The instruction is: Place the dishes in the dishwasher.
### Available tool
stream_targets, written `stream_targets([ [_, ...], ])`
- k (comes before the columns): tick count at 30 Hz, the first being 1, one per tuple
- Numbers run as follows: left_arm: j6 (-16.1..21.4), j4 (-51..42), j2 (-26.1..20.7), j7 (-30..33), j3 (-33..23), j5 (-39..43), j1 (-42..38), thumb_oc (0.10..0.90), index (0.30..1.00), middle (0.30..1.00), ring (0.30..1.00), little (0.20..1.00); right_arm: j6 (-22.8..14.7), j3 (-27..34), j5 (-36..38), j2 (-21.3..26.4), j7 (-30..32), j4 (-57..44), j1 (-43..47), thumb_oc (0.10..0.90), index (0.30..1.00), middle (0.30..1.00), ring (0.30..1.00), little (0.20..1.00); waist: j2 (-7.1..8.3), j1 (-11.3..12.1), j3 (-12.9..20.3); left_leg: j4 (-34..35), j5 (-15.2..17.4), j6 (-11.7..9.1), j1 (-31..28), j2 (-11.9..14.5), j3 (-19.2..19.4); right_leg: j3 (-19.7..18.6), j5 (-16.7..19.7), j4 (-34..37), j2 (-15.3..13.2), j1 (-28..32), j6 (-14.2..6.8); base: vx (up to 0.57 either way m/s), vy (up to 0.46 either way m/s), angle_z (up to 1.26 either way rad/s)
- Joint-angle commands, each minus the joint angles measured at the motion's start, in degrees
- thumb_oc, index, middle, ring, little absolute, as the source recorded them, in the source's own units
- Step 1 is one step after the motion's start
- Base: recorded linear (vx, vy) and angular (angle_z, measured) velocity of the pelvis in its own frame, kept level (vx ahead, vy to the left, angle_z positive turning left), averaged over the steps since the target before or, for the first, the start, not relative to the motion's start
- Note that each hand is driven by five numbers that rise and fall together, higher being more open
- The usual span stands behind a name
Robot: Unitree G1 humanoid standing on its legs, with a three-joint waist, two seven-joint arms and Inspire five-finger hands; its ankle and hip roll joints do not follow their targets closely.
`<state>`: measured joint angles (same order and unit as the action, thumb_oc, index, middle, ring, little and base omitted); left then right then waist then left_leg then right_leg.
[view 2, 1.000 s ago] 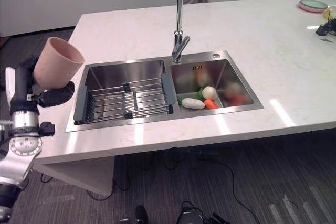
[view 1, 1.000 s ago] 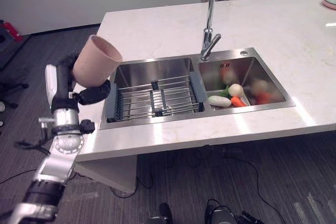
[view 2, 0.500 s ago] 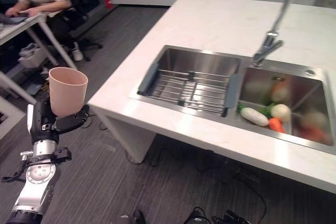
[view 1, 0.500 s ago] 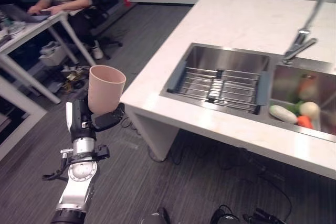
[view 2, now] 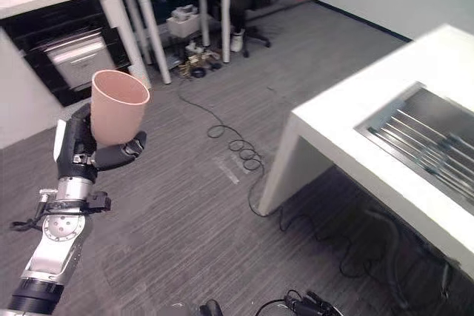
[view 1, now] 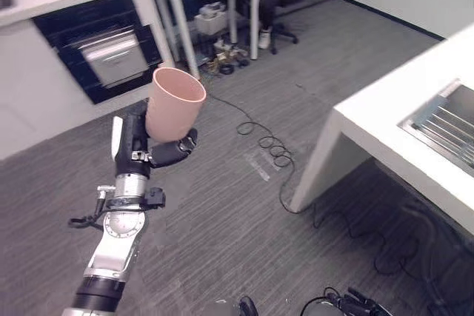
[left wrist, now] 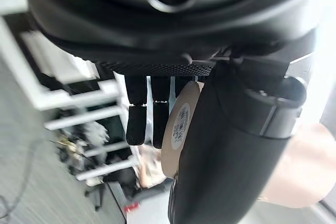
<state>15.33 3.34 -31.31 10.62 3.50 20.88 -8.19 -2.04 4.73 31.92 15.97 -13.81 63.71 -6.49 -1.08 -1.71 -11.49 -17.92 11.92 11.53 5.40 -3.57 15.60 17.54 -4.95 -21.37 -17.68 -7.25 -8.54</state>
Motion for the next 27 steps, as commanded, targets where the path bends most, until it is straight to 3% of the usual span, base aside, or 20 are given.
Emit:
stream_targets([
  [1,7.7,-6.9,0.3,-3.9,-1.5,1.8,-4.2,0.4,0.3,0.3,0.3,0.3,-1.4,-1.1,3.1,0.1,-4.2,-1.4,-0.9,0.8,0.9,0.9,0.9,0.9,-0.78,-2.6,0.7,0.7,2.1,-9.8,-2.8,5.1,-2.8,-1.1,0.5,4.2,5.3,2.3,-0.9,0.1,0.085,1.83],
  [6,6.8,-6.3,2.1,-4.6,-0.4,1.5,-3.9,0.4,0.3,0.3,0.3,0.3,-0.2,-2.2,5.3,-0.1,-6.7,-3.2,-1.3,0.8,0.9,0.9,0.9,0.9,0.41,-2.4,1.6,0.7,2.2,-9.6,-2.3,3.6,-3.9,-3.6,-0.8,4.2,7.0,1.8,-0.7,0.14,-0.011,1.11],
  [7,6.4,-6.4,2.4,-5.7,-0.2,2.9,-3.6,0.4,0.3,0.3,0.3,0.3,0.3,-2.4,4.7,-0.2,-7.0,-2.6,-1.0,0.8,0.9,0.9,0.9,0.9,0.75,-2.2,2.0,0.7,2.6,-9.3,-2.2,2.7,-5.1,-5.7,-0.9,4.2,7.5,1.0,-0.7,0.21,-0.117,0.8],
  [12,6.8,-6.2,2.5,-8.9,-0.1,5.2,-1.9,0.4,0.3,0.3,0.3,0.3,0.5,-2.5,3.5,-0.2,-7.7,-0.3,0.3,0.8,0.9,0.9,0.9,0.9,0.74,-1.9,2.7,0.7,2.5,-9.2,-2.0,2.0,-7.7,-10.2,-0.1,4.2,8.4,-1.1,-1.0,0.22,-0.219,0.33],
  [17,7.2,-7.6,2.1,-8.4,-1.0,4.3,0.4,0.4,0.3,0.3,0.3,0.3,0.1,-4.5,1.5,0.7,-7.5,2.0,2.3,0.8,0.9,0.9,0.9,0.9,0.97,-0.9,2.8,0.7,1.7,-9.6,-4.2,3.7,-8.7,-9.2,-2.9,4.2,11.1,2.1,2.0,0.3,-0.437,0.51],
  [18,6.6,-8.5,1.7,-7.3,-0.5,3.8,0.3,0.4,0.3,0.3,0.3,0.3,-1.7,-5.3,-2.9,1.5,-7.4,2.4,2.8,0.8,0.9,0.9,0.9,0.9,2.3,-0.6,1.9,0.7,0.0,-9.7,-5.9,2.8,-8.9,-10.2,-3.5,4.2,11.5,3.4,3.5,0.28,-0.479,0.41],
  [19,6.3,-8.8,1.6,-7.3,-0.3,4.2,0.1,0.4,0.3,0.3,0.3,0.3,-2.2,-6.0,-2.6,1.8,-7.6,2.6,3.1,0.8,0.9,0.9,0.9,0.9,3.17,-0.2,1.5,0.7,-1.5,-9.9,-6.6,2.2,-8.8,-10.7,-3.7,4.2,11.2,3.9,4.0,0.26,-0.505,0.4],
  [23,6.5,-9.5,1.3,-9.8,-1.1,4.3,0.2,0.4,0.3,0.3,0.3,0.3,-1.8,-5.9,2.4,3.5,-8.6,4.2,4.7,0.8,0.9,0.9,0.9,0.9,4.14,0.9,-0.5,-20.3,-6.2,-11.3,3.6,3.0,-8.4,-11.9,-4.1,4.2,12.6,6.0,6.6,0.14,-0.327,0.2],
  [24,6.2,-9.1,1.1,-10.5,-1.3,4.7,-0.3,0.4,0.3,0.3,0.3,0.3,-2.1,-5.7,2.1,3.8,-8.8,4.8,4.7,0.8,0.9,0.9,0.9,0.9,4.13,0.7,-0.7,-22.7,-6.6,-11.4,5.5,3.7,-7.5,-11.7,-4.3,4.2,13.0,6.4,7.0,0.23,-0.276,0.23],
  [26,5.9,-7.8,0.6,-13.1,-0.8,7.2,-2.2,0.4,0.3,0.3,0.3,0.3,-2.3,-5.3,1.7,3.9,-9.5,5.5,4.3,0.8,0.9,0.9,0.9,0.9,3.6,0.4,-0.9,-18.3,-7.2,-11.2,7.1,3.3,-4.8,-11.5,-5.5,4.2,14.1,7.6,7.0,0.37,-0.144,0.5],
  [27,7.0,-6.7,0.4,-14.9,0.0,7.4,-2.8,0.4,0.3,0.3,0.3,0.3,-1.7,-5.5,0.7,3.8,-10.0,6.2,4.5,0.8,0.9,0.9,0.9,0.9,1.95,0.9,-1.6,-3.6,-10.0,-11.5,7.5,-0.1,-2.9,-13.5,-7.1,4.2,16.7,9.6,6.2,0.61,-0.014,0.21],
])
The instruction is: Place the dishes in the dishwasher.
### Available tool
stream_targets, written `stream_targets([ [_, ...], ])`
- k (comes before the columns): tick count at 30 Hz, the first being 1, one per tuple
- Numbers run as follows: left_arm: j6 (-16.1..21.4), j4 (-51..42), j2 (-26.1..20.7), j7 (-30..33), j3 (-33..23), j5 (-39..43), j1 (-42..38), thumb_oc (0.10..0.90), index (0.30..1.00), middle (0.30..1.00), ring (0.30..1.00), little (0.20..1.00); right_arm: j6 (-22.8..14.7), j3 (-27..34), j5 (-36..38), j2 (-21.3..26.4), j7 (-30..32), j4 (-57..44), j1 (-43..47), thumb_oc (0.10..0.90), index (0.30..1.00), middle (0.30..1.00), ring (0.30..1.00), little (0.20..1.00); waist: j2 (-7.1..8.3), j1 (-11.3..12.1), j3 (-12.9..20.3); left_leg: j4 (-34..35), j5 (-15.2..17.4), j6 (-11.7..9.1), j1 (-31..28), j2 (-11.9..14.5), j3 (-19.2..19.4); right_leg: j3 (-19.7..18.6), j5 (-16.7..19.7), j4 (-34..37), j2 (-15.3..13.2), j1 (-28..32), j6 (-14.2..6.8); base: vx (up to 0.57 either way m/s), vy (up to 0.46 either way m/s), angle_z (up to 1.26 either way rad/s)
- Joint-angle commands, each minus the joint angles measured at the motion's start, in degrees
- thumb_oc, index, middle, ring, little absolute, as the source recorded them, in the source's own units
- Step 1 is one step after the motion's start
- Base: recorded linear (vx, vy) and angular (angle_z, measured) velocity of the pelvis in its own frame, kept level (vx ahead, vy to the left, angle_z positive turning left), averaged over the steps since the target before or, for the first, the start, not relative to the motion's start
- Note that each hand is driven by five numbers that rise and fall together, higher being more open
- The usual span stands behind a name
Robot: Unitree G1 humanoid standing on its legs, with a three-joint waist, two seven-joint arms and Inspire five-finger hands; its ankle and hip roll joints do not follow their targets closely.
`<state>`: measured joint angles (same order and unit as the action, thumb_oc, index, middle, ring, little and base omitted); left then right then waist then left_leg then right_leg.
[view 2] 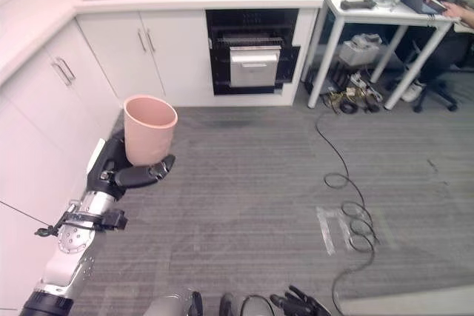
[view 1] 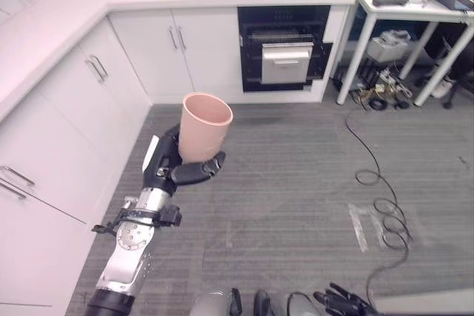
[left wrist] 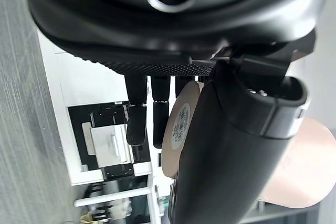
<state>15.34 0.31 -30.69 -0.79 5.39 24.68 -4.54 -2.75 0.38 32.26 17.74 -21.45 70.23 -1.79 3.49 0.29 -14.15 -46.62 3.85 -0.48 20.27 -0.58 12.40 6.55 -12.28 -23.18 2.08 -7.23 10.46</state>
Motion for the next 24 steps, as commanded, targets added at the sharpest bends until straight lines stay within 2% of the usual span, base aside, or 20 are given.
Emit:
stream_targets([
  [1,8.0,-3.0,-0.4,-3.7,-1.7,2.9,-5.9,0.4,0.3,0.3,0.3,0.3,-0.1,-1.8,0.9,1.8,-1.6,-0.1,-0.1,0.8,0.9,0.9,0.9,0.9,-4.57,0.1,0.8,29.4,-4.7,-0.8,-2.2,-1.2,-0.8,-3.5,-1.1,6.0,-0.2,11.6,-12.8,0.68,0.007,-0.05],
  [3,8.3,-2.5,-0.3,-5.0,-2.3,3.6,-4.9,0.4,0.3,0.3,0.3,0.3,0.3,-2.3,2.2,1.6,-0.9,0.5,-0.6,0.8,0.9,0.9,0.9,0.9,-5.97,1.4,0.8,29.4,-7.8,-2.6,3.2,0.9,-3.0,-4.7,-2.5,6.0,1.8,13.4,-12.3,0.47,-0.016,-0.65],
  [5,9.4,-1.0,-0.1,-7.6,-3.5,4.4,-4.4,0.4,0.3,0.3,0.3,0.3,0.2,-2.4,2.3,1.2,-0.6,1.3,-1.5,0.8,0.9,0.9,0.9,0.9,-6.79,1.6,1.1,29.4,-7.7,-3.5,6.2,3.0,-0.8,-4.0,-3.7,6.0,2.5,15.0,-12.2,0.44,-0.011,-1.41],
  [6,10.0,-0.3,-0.2,-8.5,-4.1,4.9,-4.2,0.4,0.3,0.3,0.3,0.3,0.1,-2.3,1.5,1.1,-0.6,1.7,-1.9,0.8,0.9,0.9,0.9,0.9,-6.91,1.4,1.3,29.4,-7.6,-3.2,5.9,3.9,0.5,-3.6,-4.1,6.0,2.4,15.3,-12.3,0.46,0.034,-0.96],
  [7,11.1,0.4,-0.3,-9.3,-4.6,5.1,-3.9,0.4,0.3,0.3,0.3,0.3,0.2,-2.2,0.9,1.0,0.0,1.8,-2.1,0.8,0.9,0.9,0.9,0.9,-6.39,0.7,1.8,29.4,-6.2,-3.2,4.5,3.8,1.7,-3.3,-5.4,6.0,1.7,16.3,-12.7,0.45,0.057,-0.48],
  [9,11.8,0.9,-0.7,-9.6,-5.2,5.2,-3.4,0.4,0.3,0.3,0.3,0.3,1.0,-2.1,0.3,1.2,1.6,2.4,-2.3,0.8,0.9,0.9,0.9,0.9,-6.19,0.5,2.5,29.4,-5.4,-2.5,2.8,4.2,2.7,-3.7,-6.3,6.0,1.6,17.8,-13.0,0.41,0.055,-0.36],
  [10,11.2,0.8,-0.8,-9.2,-5.5,4.9,-3.4,0.4,0.3,0.3,0.3,0.3,1.8,-1.6,-0.7,1.2,2.4,2.8,-2.3,0.8,0.9,0.9,0.9,0.9,-6.12,0.7,2.5,29.4,-5.4,-1.4,1.9,4.4,2.9,-3.8,-5.9,6.0,1.9,19.3,-13.1,0.37,0.023,-0.64],
  [11,10.5,0.6,-0.8,-9.4,-5.6,4.6,-3.6,0.4,0.3,0.3,0.3,0.3,1.8,-1.4,-1.2,1.3,2.6,3.4,-2.6,0.8,0.9,0.9,0.9,0.9,-5.7,0.7,2.9,29.4,-3.8,-0.6,0.7,4.1,3.6,-3.2,-5.4,6.0,1.7,21.2,-13.5,0.38,0.013,-0.72],
  [12,10.0,0.6,-0.8,-9.8,-5.6,4.1,-3.7,0.4,0.3,0.3,0.3,0.3,1.5,-1.2,-1.7,1.2,2.2,3.8,-3.0,0.8,0.9,0.9,0.9,0.9,-5.28,0.8,3.3,29.4,-2.4,0.2,-0.4,3.7,4.4,-2.5,-3.8,6.0,1.4,22.6,-14.2,0.35,0.05,-0.71],
  [13,9.8,0.5,-1.0,-9.1,-5.7,2.9,-3.9,0.4,0.3,0.3,0.3,0.3,0.7,-0.8,-3.4,0.6,1.9,4.0,-3.2,0.8,0.9,0.9,0.9,0.9,-4.63,0.6,3.8,29.4,-1.0,1.3,-2.0,3.3,5.3,-1.0,5.1,6.0,0.1,24.6,-17.3,0.34,0.092,-0.52],
  [14,9.3,0.2,-1.5,-7.9,-5.3,1.1,-4.6,0.4,0.3,0.3,0.3,0.3,-0.1,-0.8,-4.2,-0.2,1.9,3.6,-3.6,0.8,0.9,0.9,0.9,0.9,-4.86,-0.3,3.7,29.4,0.8,2.7,-4.2,2.9,5.3,0.2,13.7,0.3,-0.8,22.9,-20.9,0.27,0.09,-0.69],
  [15,9.1,0.1,-1.8,-7.6,-5.1,0.6,-4.9,0.4,0.3,0.3,0.3,0.3,-0.4,-0.7,-3.9,-0.3,2.1,3.4,-3.9,0.8,0.9,0.9,0.9,0.9,-4.96,-0.7,3.5,29.4,1.2,3.1,-4.8,2.8,5.2,0.3,14.8,-2.2,-0.9,21.5,-21.5,0.3,0.08,-0.87],
  [16,8.9,0.4,-2.2,-6.9,-4.6,-0.5,-5.3,0.4,0.3,0.3,0.3,0.3,-0.7,-0.3,-3.1,-0.7,2.3,3.1,-4.2,0.8,0.9,0.9,0.9,0.9,-5.54,-1.5,3.0,29.4,2.2,3.8,-6.4,3.1,4.8,1.4,18.1,-11.1,-0.8,17.4,-23.4,0.21,0.049,-0.99],
  [17,8.4,0.5,-2.3,-5.7,-4.1,-1.5,-5.8,0.4,0.3,0.3,0.3,0.3,-0.9,-0.3,-1.6,-0.7,2.4,2.9,-4.0,0.8,0.9,0.9,0.9,0.9,-6.03,-2.0,2.7,29.4,3.1,4.1,-7.7,3.5,4.6,2.8,18.8,-16.9,-1.6,12.5,-24.1,0.24,0.051,-0.68],
  [18,8.0,0.6,-2.4,-4.4,-3.5,-2.5,-6.2,0.4,0.3,0.3,0.3,0.3,-0.9,-0.3,-0.1,-0.7,2.1,2.6,-3.9,0.8,0.9,0.9,0.9,0.9,-6.48,-2.5,2.4,29.4,3.9,4.2,-9.1,4.0,4.7,5.3,18.5,-19.1,-3.5,8.7,-23.6,0.22,0.015,-0.35],
  [20,8.4,1.2,-2.3,-2.1,-2.4,-5.0,-7.0,0.4,0.3,0.3,0.3,0.3,-0.9,-0.6,0.2,-0.8,1.6,1.5,-3.6,0.8,0.9,0.9,0.9,0.9,-7.15,-3.8,1.6,29.4,4.9,3.7,-12.0,5.1,5.5,9.2,14.9,-16.5,-6.8,3.4,-21.5,0.24,-0.069,-0.13],
  [21,8.4,1.5,-2.0,-1.4,-1.7,-6.2,-7.9,0.4,0.3,0.3,0.3,0.3,-1.3,-0.8,-0.4,-0.8,1.9,0.7,-3.7,0.8,0.9,0.9,0.9,0.9,-7.17,-4.8,1.1,29.4,5.6,3.3,-13.8,5.1,5.3,10.5,13.7,-12.0,-7.7,1.2,-20.5,0.24,-0.173,-0.43],
  [23,7.4,0.8,-1.8,-0.5,-0.5,-7.5,-9.4,0.4,0.3,0.3,0.3,0.3,-1.5,-0.9,0.0,-0.8,2.3,-0.8,-4.3,0.8,0.9,0.9,0.9,0.9,-6.61,-6.4,0.3,29.4,7.1,2.5,-16.0,5.1,3.9,11.1,13.9,-1.3,-9.4,0.1,-19.7,0.28,-0.297,-0.4],
  [24,6.1,-0.1,-1.9,0.3,0.3,-8.2,-10.5,0.4,0.3,0.3,0.3,0.3,-1.7,-0.8,1.2,-0.6,2.1,-0.9,-4.4,0.8,0.9,0.9,0.9,0.9,-5.9,-7.3,-0.2,29.4,8.3,1.9,-17.4,5.3,3.2,10.8,15.7,6.0,-11.7,-0.9,-20.0,0.29,-0.404,0.19],
])
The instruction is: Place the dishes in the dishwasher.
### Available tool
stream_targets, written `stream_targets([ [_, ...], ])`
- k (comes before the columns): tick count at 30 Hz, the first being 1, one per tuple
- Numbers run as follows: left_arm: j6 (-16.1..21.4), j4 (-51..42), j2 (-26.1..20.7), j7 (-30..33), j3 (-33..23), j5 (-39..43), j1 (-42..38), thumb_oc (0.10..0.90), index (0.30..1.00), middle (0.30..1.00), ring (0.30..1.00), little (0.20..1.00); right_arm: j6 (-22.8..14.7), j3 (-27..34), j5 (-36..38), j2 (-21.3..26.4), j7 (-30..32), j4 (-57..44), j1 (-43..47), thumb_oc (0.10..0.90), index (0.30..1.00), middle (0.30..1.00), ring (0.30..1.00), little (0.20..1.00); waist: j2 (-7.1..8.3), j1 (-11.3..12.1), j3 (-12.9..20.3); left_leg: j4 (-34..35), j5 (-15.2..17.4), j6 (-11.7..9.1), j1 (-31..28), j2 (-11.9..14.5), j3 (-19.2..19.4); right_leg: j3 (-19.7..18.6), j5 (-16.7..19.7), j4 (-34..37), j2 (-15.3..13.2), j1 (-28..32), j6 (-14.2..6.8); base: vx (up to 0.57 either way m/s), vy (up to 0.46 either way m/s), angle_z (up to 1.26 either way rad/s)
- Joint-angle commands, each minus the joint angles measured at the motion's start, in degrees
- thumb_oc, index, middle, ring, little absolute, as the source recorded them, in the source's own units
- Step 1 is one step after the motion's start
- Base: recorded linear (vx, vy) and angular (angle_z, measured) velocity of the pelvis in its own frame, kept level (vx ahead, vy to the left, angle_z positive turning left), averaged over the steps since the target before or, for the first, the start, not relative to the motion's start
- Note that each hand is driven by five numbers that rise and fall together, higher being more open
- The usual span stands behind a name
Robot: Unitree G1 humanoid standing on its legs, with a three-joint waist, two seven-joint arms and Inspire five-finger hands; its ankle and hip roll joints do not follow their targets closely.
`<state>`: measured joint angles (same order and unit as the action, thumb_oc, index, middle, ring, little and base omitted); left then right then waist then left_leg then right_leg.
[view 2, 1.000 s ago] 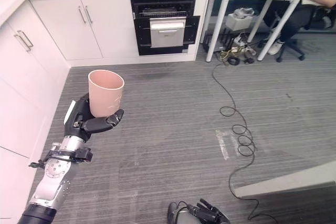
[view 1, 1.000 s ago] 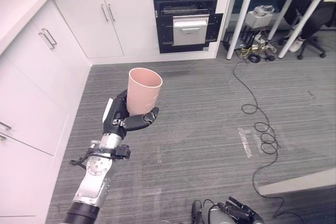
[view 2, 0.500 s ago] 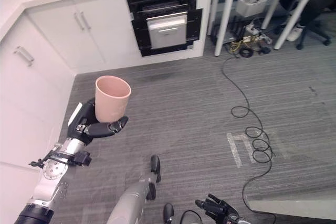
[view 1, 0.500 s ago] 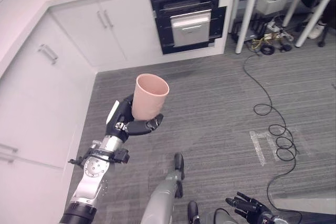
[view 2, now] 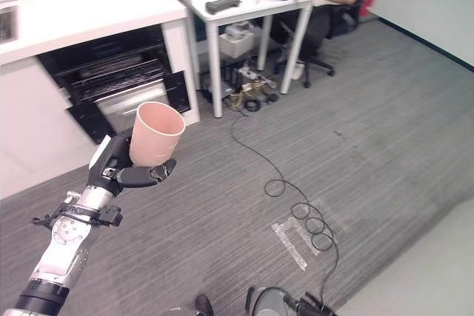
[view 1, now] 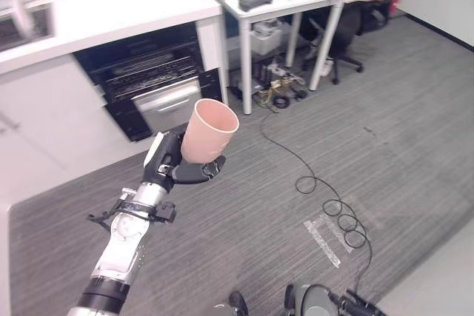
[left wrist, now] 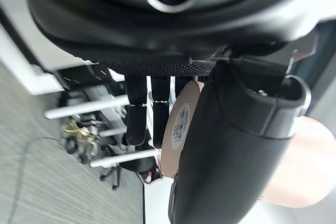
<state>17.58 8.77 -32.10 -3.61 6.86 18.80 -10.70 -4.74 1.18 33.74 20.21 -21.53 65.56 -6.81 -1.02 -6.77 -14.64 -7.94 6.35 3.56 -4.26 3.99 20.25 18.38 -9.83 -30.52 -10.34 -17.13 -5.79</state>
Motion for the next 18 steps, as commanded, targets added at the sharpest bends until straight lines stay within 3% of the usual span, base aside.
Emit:
stream_targets([
  [1,3.1,-9.0,-0.8,3.7,-0.6,-2.4,-5.2,0.4,0.3,0.3,0.3,0.3,-0.1,-1.3,0.7,-3.0,1.6,4.0,0.7,0.8,0.9,0.9,0.9,0.9,-0.44,-0.7,0.2,-9.2,6.9,-2.2,6.5,0.3,-4.9,-2.3,13.8,13.3,-1.9,6.5,-4.4,0.3,-0.47,0.48],
  [2,2.3,-9.5,-1.2,4.1,-0.4,-1.9,-5.8,0.4,0.3,0.3,0.3,0.3,-0.4,-0.6,0.7,-2.8,1.0,4.4,0.7,0.8,0.9,0.9,0.9,0.9,0.61,-1.5,0.3,-9.2,8.3,-2.6,5.6,0.2,-5.1,-4.3,14.9,13.3,-5.0,3.4,-5.3,0.22,-0.372,0.66],
  [4,2.1,-9.6,-1.7,4.4,-0.3,-1.2,-5.8,0.4,0.3,0.3,0.3,0.3,-0.5,0.5,-0.6,-3.0,0.4,4.9,0.7,0.8,0.9,0.9,0.9,0.9,1.19,-1.8,0.9,-9.2,9.6,-2.8,4.6,0.4,-4.7,-5.8,15.6,13.3,-6.7,1.5,-6.1,0.26,-0.36,0.64],
  [7,2.8,-10.6,-1.0,5.1,-0.5,-1.4,-3.9,0.4,0.3,0.3,0.3,0.3,-1.1,0.8,-1.5,-3.6,0.5,5.9,0.4,0.8,0.9,0.9,0.9,0.9,0.9,-1.4,1.8,-9.2,9.7,-3.6,2.0,2.4,-4.1,-4.4,12.0,13.3,-5.0,4.5,-6.4,0.34,-0.439,0.5],
  [10,1.4,-13.4,0.1,7.3,-0.4,-0.5,-2.0,0.4,0.3,0.3,0.3,0.3,-1.8,0.3,-1.4,-3.5,1.9,6.2,0.2,0.8,0.9,0.9,0.9,0.9,0.99,-1.7,2.1,-9.2,9.1,-4.0,-2.4,3.4,-5.6,-5.1,8.3,13.3,-1.5,7.7,-3.1,0.38,-0.447,0.01],
  [11,0.6,-14.6,0.7,8.0,-0.5,-0.4,-1.4,0.4,0.3,0.3,0.3,0.3,-2.1,-0.1,-1.4,-3.0,2.0,6.3,0.5,0.8,0.9,0.9,0.9,0.9,1.38,-1.3,2.4,-9.2,6.8,-4.4,-3.9,4.2,-4.6,-4.6,7.1,13.3,-0.7,9.3,-1.6,0.41,-0.519,-0.26],
  [12,0.4,-15.4,0.8,7.9,-0.8,0.1,-1.1,0.4,0.3,0.3,0.3,0.3,-2.6,0.0,-1.2,-2.4,1.9,6.5,0.5,0.8,0.9,0.9,0.9,0.9,2.37,-0.5,2.4,-10.4,1.5,-4.8,-4.8,4.0,-4.2,-5.5,5.8,13.3,-0.3,10.7,-0.3,0.37,-0.516,-0.41],
  [13,0.3,-15.9,0.8,7.6,-1.1,0.1,-1.0,0.4,0.3,0.3,0.3,0.3,-2.7,0.5,-0.6,-1.8,1.8,6.5,0.7,0.8,0.9,0.9,0.9,0.9,2.68,0.1,1.9,-15.2,-0.6,-5.2,-2.2,4.8,-3.0,-5.0,4.7,13.3,0.5,12.4,0.8,0.27,-0.397,-0.48],
  [15,0.6,-15.5,0.8,7.2,-1.1,0.5,-1.3,0.4,0.3,0.3,0.3,0.3,-2.7,1.2,0.1,-1.1,1.7,6.8,0.7,0.8,0.9,0.9,0.9,0.9,2.25,0.5,1.8,-18.8,-1.1,-6.4,0.2,6.2,-2.9,-4.2,2.5,13.3,1.6,14.5,1.4,0.19,-0.22,-0.32],
  [16,0.8,-15.1,0.7,7.1,-1.0,1.0,-1.8,0.4,0.3,0.3,0.3,0.3,-2.7,1.7,0.2,-0.7,1.6,6.8,0.7,0.8,0.9,0.9,0.9,0.9,2.81,0.8,1.6,-19.5,-2.3,-5.5,2.2,5.5,-1.7,-3.6,2.8,13.3,1.1,14.6,2.1,0.18,-0.124,-0.17],
  [17,0.8,-14.8,0.4,7.6,-0.9,1.4,-2.2,0.4,0.3,0.3,0.3,0.3,-2.6,2.5,-0.5,-0.2,1.5,7.0,0.9,0.8,0.9,0.9,0.9,0.9,2.53,1.2,1.6,-17.4,-0.1,-4.3,3.3,2.4,-2.1,-3.8,2.3,13.3,1.3,15.0,1.8,0.1,-0.043,-0.1],
  [18,0.8,-14.5,0.4,7.8,-0.9,1.5,-2.4,0.4,0.3,0.3,0.3,0.3,-2.4,2.9,-0.9,0.1,1.4,7.2,1.1,0.8,0.9,0.9,0.9,0.9,2.4,1.4,1.7,-15.5,-0.1,-3.9,3.6,0.9,-2.0,-4.1,2.0,13.3,1.4,15.3,1.7,0.37,0.045,-0.12],
])
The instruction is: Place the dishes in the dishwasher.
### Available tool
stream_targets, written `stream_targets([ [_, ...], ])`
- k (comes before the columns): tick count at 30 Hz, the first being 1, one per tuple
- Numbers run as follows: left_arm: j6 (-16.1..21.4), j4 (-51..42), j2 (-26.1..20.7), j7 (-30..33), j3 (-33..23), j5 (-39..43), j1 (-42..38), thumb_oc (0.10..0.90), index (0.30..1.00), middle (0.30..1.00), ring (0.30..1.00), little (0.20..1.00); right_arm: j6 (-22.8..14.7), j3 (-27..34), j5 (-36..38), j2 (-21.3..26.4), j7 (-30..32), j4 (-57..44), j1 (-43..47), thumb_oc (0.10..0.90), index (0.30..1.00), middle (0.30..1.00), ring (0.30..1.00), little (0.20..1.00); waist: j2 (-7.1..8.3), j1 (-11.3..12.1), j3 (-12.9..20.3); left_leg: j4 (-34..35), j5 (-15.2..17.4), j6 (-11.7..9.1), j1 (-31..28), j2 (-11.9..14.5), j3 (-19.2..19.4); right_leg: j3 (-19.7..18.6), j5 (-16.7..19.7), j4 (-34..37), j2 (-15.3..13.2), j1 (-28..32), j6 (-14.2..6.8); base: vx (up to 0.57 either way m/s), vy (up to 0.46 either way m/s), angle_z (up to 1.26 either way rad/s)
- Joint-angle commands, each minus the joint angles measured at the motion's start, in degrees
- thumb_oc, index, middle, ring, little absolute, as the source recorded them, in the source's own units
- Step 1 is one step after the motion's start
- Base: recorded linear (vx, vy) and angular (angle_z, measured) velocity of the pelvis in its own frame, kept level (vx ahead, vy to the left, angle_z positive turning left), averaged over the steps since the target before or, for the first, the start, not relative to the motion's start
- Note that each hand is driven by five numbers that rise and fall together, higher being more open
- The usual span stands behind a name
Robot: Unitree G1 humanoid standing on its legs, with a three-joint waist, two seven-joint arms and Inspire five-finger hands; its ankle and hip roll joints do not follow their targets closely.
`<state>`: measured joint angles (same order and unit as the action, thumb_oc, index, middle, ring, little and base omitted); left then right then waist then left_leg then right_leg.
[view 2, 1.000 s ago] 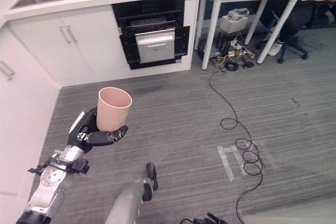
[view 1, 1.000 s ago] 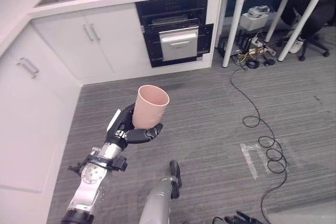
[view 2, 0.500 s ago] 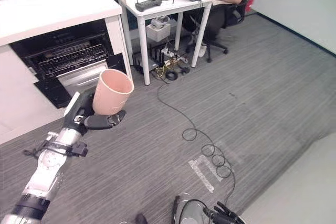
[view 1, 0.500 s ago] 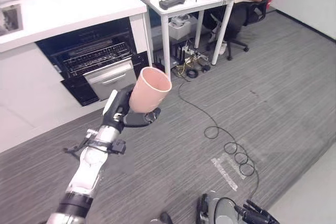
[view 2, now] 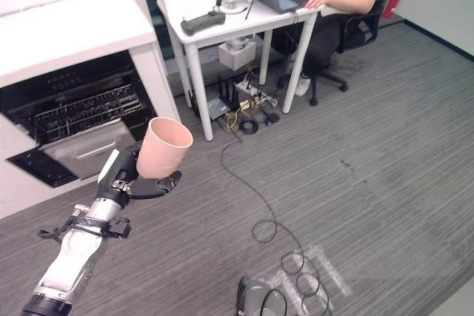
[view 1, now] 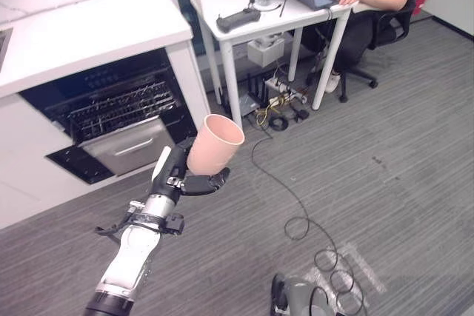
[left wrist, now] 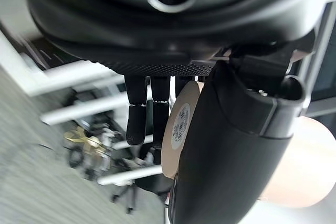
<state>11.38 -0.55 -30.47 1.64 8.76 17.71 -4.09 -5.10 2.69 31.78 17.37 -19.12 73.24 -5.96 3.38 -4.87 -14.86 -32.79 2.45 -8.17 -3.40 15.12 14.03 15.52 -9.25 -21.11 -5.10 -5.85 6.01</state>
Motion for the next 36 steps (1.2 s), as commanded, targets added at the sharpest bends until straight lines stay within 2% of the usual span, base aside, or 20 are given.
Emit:
stream_targets([
  [1,7.9,-4.3,-1.5,3.3,-2.4,3.1,-9.5,0.4,0.3,0.3,0.3,0.3,-1.3,1.8,0.5,3.6,-1.1,0.1,0.9,0.8,0.9,0.9,0.9,0.9,-2.69,-0.3,1.8,15.6,3.5,7.3,2.9,-10.9,5.2,-1.3,-0.5,3.9,-2.8,5.7,-10.6,0.35,0.121,-0.09],
  [2,8.9,-3.8,-1.6,4.0,-2.0,3.4,-9.6,0.4,0.3,0.3,0.3,0.3,-0.7,1.8,0.5,3.8,-1.0,0.1,1.0,0.8,0.9,0.9,0.9,0.9,-3.83,0.0,1.3,15.6,3.7,6.8,8.5,-8.6,4.5,-0.7,-1.1,3.9,-1.4,6.0,-10.3,0.36,0.15,-0.17],
  [5,9.7,-3.7,-1.3,4.5,-2.3,2.7,-8.8,0.4,0.3,0.3,0.3,0.3,0.4,1.1,0.3,3.8,-0.5,0.1,1.1,0.8,0.9,0.9,0.9,0.9,-5.35,1.2,1.4,15.6,0.4,3.8,14.4,-4.6,1.0,-0.4,-3.1,3.9,0.0,7.7,-10.5,0.28,0.157,0.18],
  [6,9.8,-3.5,-1.0,4.5,-2.4,2.4,-8.8,0.4,0.3,0.3,0.3,0.3,0.6,0.8,0.2,3.8,-0.5,0.2,1.1,0.8,0.9,0.9,0.9,0.9,-5.35,1.6,1.6,15.6,0.5,2.8,15.0,-3.8,0.3,-0.7,-4.1,3.9,-0.1,8.5,-10.8,0.27,0.153,-0.06],
  [7,9.9,-3.3,-0.9,4.6,-2.6,2.2,-8.7,0.4,0.3,0.3,0.3,0.3,0.5,0.6,0.3,3.7,-0.7,0.2,1.0,0.8,0.9,0.9,0.9,0.9,-5.65,1.7,1.6,15.6,-1.1,2.9,16.0,-2.6,0.8,0.0,-3.7,3.9,0.1,8.2,-10.5,0.3,0.136,-0.33],
  [9,11.0,-1.9,-0.3,3.2,-3.8,2.7,-8.3,0.4,0.3,0.3,0.3,0.3,0.1,0.1,1.4,3.1,-0.3,0.5,0.5,0.8,0.9,0.9,0.9,0.9,-5.31,1.6,2.4,15.6,-0.7,1.9,15.7,-0.4,4.3,2.3,-5.1,3.9,-1.5,9.6,-11.4,0.28,0.153,-0.3],
  [11,12.0,-0.9,0.0,2.3,-4.4,2.8,-8.0,0.4,0.3,0.3,0.3,0.3,0.0,-0.1,1.9,2.8,0.5,0.4,0.3,0.8,0.9,0.9,0.9,0.9,-4.92,1.4,2.9,15.6,0.0,1.7,14.9,0.1,6.1,3.3,-5.6,3.9,-2.4,10.4,-12.1,0.27,0.2,0.02],
  [12,12.3,-0.7,0.2,2.3,-4.6,2.3,-7.8,0.4,0.3,0.3,0.3,0.3,0.1,-0.1,2.3,2.8,0.9,0.4,0.2,0.8,0.9,0.9,0.9,0.9,-4.86,1.7,3.0,15.6,0.0,1.9,15.1,-0.3,5.7,3.0,-5.9,3.9,-2.8,11.0,-12.1,0.38,0.344,0.38],
  [16,13.3,0.3,0.4,2.4,-5.1,0.3,-7.5,0.4,0.3,0.3,0.3,0.3,1.1,0.9,2.4,1.7,1.3,-0.2,-0.2,0.8,0.9,0.9,0.9,0.9,-4.9,2.7,3.3,15.6,3.6,5.0,13.2,-5.5,3.4,3.2,-5.5,3.9,-4.4,13.5,-12.8,0.31,0.362,0.23],
  [17,13.5,0.3,0.2,2.6,-5.1,-0.4,-7.6,0.4,0.3,0.3,0.3,0.3,1.1,1.1,2.4,1.1,1.7,-0.5,-0.5,0.8,0.9,0.9,0.9,0.9,-5.56,2.7,3.2,15.6,3.3,6.3,13.1,-6.1,3.3,4.2,-3.3,3.9,-4.4,13.3,-12.7,0.23,0.335,-0.1],
  [19,13.6,0.0,-0.2,3.1,-5.2,-0.9,-7.6,0.4,0.3,0.3,0.3,0.3,0.9,1.4,3.3,0.3,2.2,-0.7,-1.0,0.8,0.9,0.9,0.9,0.9,-6.0,2.6,3.4,15.6,4.5,7.5,12.6,-7.8,2.2,4.3,-0.9,3.9,-4.5,13.5,-13.3,0.24,0.313,0.19],
  [20,13.2,-0.1,-0.5,3.3,-5.0,-1.0,-7.8,0.4,0.3,0.3,0.3,0.3,0.8,1.6,4.2,-0.3,2.3,-0.8,-1.4,0.8,0.9,0.9,0.9,0.9,-6.49,2.4,3.6,15.6,5.5,8.6,12.0,-9.1,1.0,4.5,2.0,3.9,-4.5,13.7,-13.8,0.36,0.447,0.61],
  [21,12.4,-0.1,-1.0,4.5,-4.4,-1.7,-8.9,0.4,0.3,0.3,0.3,0.3,0.3,1.6,4.2,-1.0,2.0,-1.3,-2.0,0.8,0.9,0.9,0.9,0.9,-7.12,2.1,3.6,15.6,7.1,10.3,11.1,-11.2,-1.0,4.0,6.0,-1.7,-6.0,11.4,-14.4,0.32,0.405,0.81],
  [26,12.0,-0.3,-1.0,6.7,-4.1,-4.0,-8.9,0.4,0.3,0.3,0.3,0.3,0.1,0.6,2.0,-1.4,1.4,-2.0,-2.0,0.8,0.9,0.9,0.9,0.9,-7.42,2.3,3.3,15.6,8.7,11.9,9.6,-13.3,-2.1,3.4,8.8,-13.8,-7.5,6.2,-14.7,0.17,0.179,0.58],
  [27,11.6,-0.6,-1.3,7.2,-3.8,-4.2,-9.1,0.4,0.3,0.3,0.3,0.3,-0.2,-0.1,2.4,-1.3,1.2,-1.7,-1.8,0.8,0.9,0.9,0.9,0.9,-6.79,1.5,2.8,15.6,9.3,12.4,9.2,-14.5,-3.6,2.9,7.7,-12.3,-3.3,3.4,-14.6,0.12,-0.03,0.41],
  [29,11.6,-0.9,-1.3,7.0,-3.8,-4.4,-9.2,0.4,0.3,0.3,0.3,0.3,-0.2,-0.3,2.7,-1.2,1.1,-1.6,-1.7,0.8,0.9,0.9,0.9,0.9,-6.53,1.3,2.7,15.6,9.5,12.4,9.0,-14.7,-4.0,3.0,7.3,-10.3,-2.1,2.8,-14.4,0.09,-0.107,0.64],
  [30,11.0,-1.9,-1.7,7.0,-3.8,-5.0,-9.3,0.4,0.3,0.3,0.3,0.3,0.3,-0.5,3.4,-0.9,0.9,-1.9,-1.1,0.8,0.9,0.9,0.9,0.9,-5.96,1.1,2.6,15.6,10.1,12.1,8.5,-15.0,-5.0,2.9,7.2,-4.1,-0.9,1.3,-14.3,0.07,-0.156,0.77],
  [32,10.7,-2.4,-1.9,7.1,-3.5,-5.3,-9.5,0.4,0.3,0.3,0.3,0.3,0.3,-0.5,4.0,-0.8,0.7,-1.8,-0.7,0.8,0.9,0.9,0.9,0.9,-5.6,0.8,2.6,15.6,10.7,11.9,8.3,-15.5,-6.4,2.0,8.0,1.3,-0.4,0.7,-14.3,0.08,-0.202,0.65],
  [33,10.6,-2.7,-2.4,7.2,-3.0,-4.7,-9.7,0.4,0.3,0.3,0.3,0.3,0.3,0.0,4.4,-0.7,0.8,-1.6,-0.4,0.8,0.9,0.9,0.9,0.9,-5.18,-0.1,2.6,15.6,12.1,12.3,7.4,-16.7,-8.6,-0.9,10.9,3.9,-0.4,-1.9,-15.2,0.07,-0.198,0.7],
  [36,11.6,-2.8,-2.5,6.7,-3.2,-4.2,-8.9,0.4,0.3,0.3,0.3,0.3,0.7,-0.2,4.6,-0.4,0.6,-1.4,0.3,0.8,0.9,0.9,0.9,0.9,-4.9,0.5,3.5,15.6,10.9,11.4,8.4,-16.4,-8.7,-1.4,6.8,3.9,0.0,-1.2,-13.7,0.05,-0.167,0.7],
])
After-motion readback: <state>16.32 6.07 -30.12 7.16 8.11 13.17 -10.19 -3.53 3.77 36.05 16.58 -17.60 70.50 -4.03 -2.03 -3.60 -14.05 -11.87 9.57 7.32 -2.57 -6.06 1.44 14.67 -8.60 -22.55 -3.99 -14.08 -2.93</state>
